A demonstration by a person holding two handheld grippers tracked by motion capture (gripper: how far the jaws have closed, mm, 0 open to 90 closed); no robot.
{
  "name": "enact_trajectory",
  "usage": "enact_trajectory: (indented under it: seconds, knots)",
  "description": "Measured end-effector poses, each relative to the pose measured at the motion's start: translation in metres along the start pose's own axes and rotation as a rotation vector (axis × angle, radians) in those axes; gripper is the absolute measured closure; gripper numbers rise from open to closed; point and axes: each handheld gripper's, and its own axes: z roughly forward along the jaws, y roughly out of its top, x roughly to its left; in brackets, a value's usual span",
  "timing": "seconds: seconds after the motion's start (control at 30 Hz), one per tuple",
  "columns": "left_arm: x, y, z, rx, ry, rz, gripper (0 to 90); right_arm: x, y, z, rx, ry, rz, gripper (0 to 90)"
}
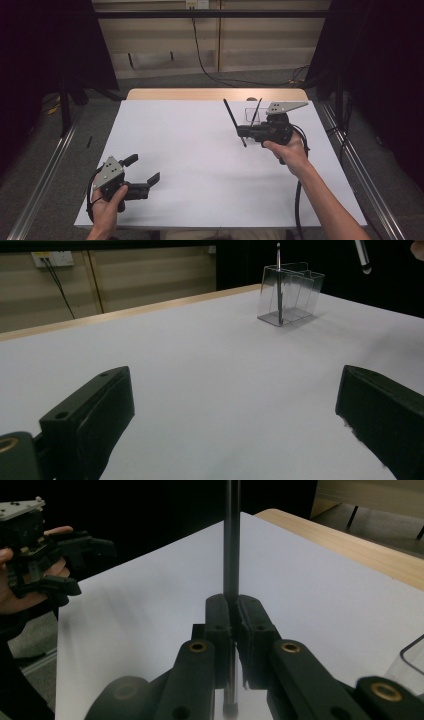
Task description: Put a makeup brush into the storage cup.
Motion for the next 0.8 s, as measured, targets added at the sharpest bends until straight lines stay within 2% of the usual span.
enact_trajectory:
  seconds: [0.13, 0.23, 0.57, 0.8]
  knots:
    - [0.001, 0.000, 0.000, 0.006, 0.000, 0.006, 2.3, 0.004, 0.007, -0.012, -0.031, 0.014, -0.019, 84.7]
    - [0.000, 0.000, 0.000, 0.002, -0.004, 0.006, 2.3, 0.007, 0.008, -0.015, -0.023, 0.021, -0.027, 84.7]
    - [0.000, 0.000, 0.001, 0.007, -0.004, 0.012, 2.2, 0.018, 0.008, -0.012, 0.059, 0.079, -0.082, 84.7]
    - [0.001, 0.000, 0.001, 0.009, -0.007, 0.013, 2.1, 0.027, 0.004, -0.004, 0.143, 0.103, -0.110, 84.7]
